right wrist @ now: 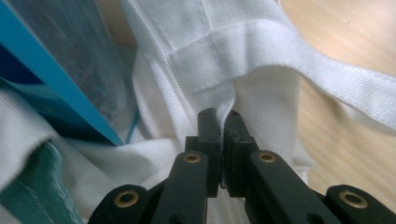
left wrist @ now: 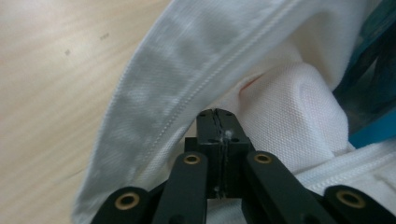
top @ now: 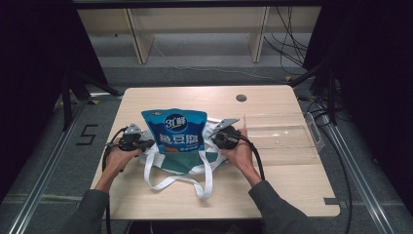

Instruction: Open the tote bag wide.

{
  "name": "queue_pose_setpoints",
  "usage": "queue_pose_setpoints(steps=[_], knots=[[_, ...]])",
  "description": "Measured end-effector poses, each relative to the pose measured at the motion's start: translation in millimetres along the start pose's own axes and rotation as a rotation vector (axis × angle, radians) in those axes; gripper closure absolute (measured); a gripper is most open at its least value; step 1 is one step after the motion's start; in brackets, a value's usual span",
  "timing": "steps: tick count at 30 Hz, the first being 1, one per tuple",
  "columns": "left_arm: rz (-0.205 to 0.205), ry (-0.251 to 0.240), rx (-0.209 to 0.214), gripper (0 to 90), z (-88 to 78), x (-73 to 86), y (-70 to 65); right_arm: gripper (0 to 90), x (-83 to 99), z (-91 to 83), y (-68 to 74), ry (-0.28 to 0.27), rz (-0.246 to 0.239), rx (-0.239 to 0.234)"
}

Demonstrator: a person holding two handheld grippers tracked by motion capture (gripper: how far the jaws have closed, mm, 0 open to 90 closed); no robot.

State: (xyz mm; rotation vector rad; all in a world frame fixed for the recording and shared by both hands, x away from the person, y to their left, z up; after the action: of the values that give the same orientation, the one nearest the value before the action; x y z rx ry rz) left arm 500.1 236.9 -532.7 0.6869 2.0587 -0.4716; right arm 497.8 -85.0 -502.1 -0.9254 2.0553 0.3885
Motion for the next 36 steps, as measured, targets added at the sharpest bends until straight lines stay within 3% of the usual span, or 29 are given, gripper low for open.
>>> queue_pose_setpoints(steps=[2, 4, 6, 11, 13, 14, 16, 18, 19, 21, 23, 24, 26, 31, 33, 34, 36], knots=[[0.011, 0.009, -0.006, 89.2, -1.4, 0.0, -1.2, 88.4, 6.2, 10.1, 1.1, 0.027, 0.014, 0.015], [0.05, 0.029, -0.015, 89.2, -1.1, 1.2, -2.7, 88.4, 7.9, 10.4, 0.3, 0.052, 0.017, 0.009], [0.044, 0.025, -0.021, 89.3, -0.6, 4.2, -3.6, 88.6, 13.0, 15.9, 0.8, 0.059, 0.023, 0.02], [0.043, 0.026, -0.018, 89.3, -2.0, 5.3, -3.6, 88.5, 14.0, 16.0, 0.0, 0.059, 0.01, 0.015], [0.048, 0.031, -0.019, 89.3, -2.9, 5.6, -4.5, 88.3, 13.2, 16.5, 1.9, 0.033, 0.025, 0.025], [0.053, 0.034, -0.021, 89.3, -3.2, 5.8, -5.2, 87.5, 12.5, 16.2, 1.6, 0.029, -0.007, 0.025], [0.063, 0.031, -0.016, 89.3, -4.3, 6.2, -5.4, 86.5, 11.6, 15.6, -0.4, 0.016, 0.016, 0.018], [0.067, 0.035, -0.015, 89.3, -4.6, 6.1, -5.8, 86.4, 11.6, 15.4, -3.1, 0.002, -0.004, 0.014], [0.07, 0.038, -0.017, 89.3, -4.7, 6.1, -6.4, 86.2, 11.2, 14.3, -1.7, -0.003, 0.017, 0.019], [0.073, 0.038, -0.014, 89.3, -5.2, 6.3, -7.7, 86.3, 11.5, 11.5, -1.4, 0.017, 0.008, 0.012], [0.067, 0.038, -0.015, 89.3, -6.1, 7.7, -9.8, 86.3, 12.2, 12.9, -1.5, -0.005, 0.012, 0.016], [0.069, 0.038, -0.016, 89.3, -6.7, 8.4, -11.1, 86.3, 13.0, 11.8, 0.3, 0.009, 0.043, 0.016], [0.083, 0.042, -0.015, 89.3, -7.9, 8.6, -12.0, 86.3, 13.3, 12.0, -2.7, 0.003, 0.006, 0.035], [0.09, 0.044, -0.006, 89.3, -10.7, 10.5, -17.5, 86.0, 14.1, 9.2, 1.6, 0.026, 0.044, -0.001], [0.078, 0.045, -0.004, 89.3, -12.5, 11.8, -19.2, 86.0, 14.8, 8.1, -0.1, 0.034, 0.02, 0.023], [0.086, 0.048, -0.001, 89.3, -13.4, 11.8, -20.2, 85.7, 15.0, 9.3, 1.9, 0.023, 0.032, 0.023], [0.103, 0.054, -0.008, 89.2, -14.2, 11.8, -20.7, 85.0, 14.4, 9.1, 1.0, 0.011, 0.003, 0.004]])
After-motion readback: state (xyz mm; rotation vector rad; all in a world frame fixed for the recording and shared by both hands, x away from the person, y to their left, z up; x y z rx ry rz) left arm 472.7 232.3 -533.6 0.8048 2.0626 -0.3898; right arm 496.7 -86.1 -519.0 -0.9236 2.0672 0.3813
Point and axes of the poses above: each handheld gripper's, and its own axes: z roughly forward along the jaws, x roughly out of its underside, y roughly to its left, the point moved 4 cm from there along z, roughly forward along the jaws, and after that the axes turned 8 degrees about -y, right-handed, at the moved point
